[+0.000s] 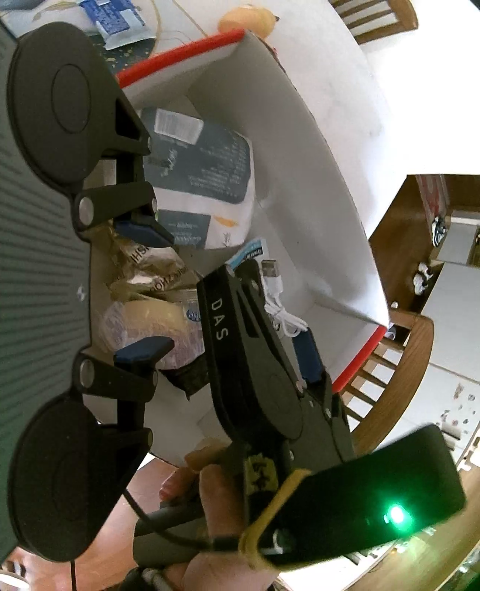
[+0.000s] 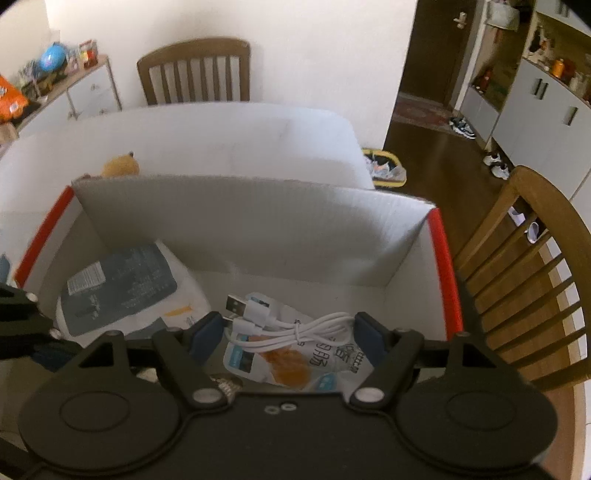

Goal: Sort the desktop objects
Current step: 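Open the left tool to drop the bread bag while the right tool releases the cable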

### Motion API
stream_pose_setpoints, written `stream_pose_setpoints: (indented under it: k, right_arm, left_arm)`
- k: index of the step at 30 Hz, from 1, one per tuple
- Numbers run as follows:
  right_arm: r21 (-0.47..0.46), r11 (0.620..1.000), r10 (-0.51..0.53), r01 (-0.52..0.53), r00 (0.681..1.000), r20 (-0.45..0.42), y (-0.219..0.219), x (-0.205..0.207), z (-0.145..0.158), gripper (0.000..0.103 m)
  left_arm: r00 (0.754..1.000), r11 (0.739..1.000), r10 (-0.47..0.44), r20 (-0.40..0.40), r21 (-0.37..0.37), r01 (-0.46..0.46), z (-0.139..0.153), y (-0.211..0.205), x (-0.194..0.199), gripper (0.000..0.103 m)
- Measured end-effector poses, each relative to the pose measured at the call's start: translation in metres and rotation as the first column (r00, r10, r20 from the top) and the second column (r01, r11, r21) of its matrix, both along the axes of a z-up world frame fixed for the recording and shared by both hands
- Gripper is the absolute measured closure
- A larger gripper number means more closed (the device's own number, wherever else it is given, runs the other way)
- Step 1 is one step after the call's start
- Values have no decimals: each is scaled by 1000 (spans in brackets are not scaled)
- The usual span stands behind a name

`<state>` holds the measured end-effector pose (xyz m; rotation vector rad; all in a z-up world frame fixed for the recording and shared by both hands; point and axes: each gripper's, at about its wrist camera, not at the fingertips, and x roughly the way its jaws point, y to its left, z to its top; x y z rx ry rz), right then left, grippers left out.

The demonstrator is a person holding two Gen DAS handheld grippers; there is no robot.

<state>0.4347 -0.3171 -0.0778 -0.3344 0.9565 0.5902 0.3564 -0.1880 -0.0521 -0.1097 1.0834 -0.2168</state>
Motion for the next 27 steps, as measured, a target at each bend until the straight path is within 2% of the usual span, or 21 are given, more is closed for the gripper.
stream_pose_setpoints:
  k: [5,11,13,15,27]
  right_arm:
    - [-44,999,18,-20,999,-34,6,1,-10,26]
    - [-44,999,19,-21,999,-46,6,-1,-14,25]
    - [-37,999,17,-19,999,-40,4,-3,-12,21]
    - [-27,1000,14,-15,999,-35,1,-4,-10,19]
    - [76,997,-1,2,1000,-14,-19,-15,27,19]
  left_arm:
    - [1000,1000,16,13,-19,-15,4,4,-4,52]
    - [1000,999,21,22,-26,-20,8,7,-10,52]
    - [999,999,21,26,-28,-20,10,6,-11,52]
    - [999,999,22,29,-29,-21,10,3,-7,52]
    - [996,998,42,73,-47,-38,24,-1,-18,52]
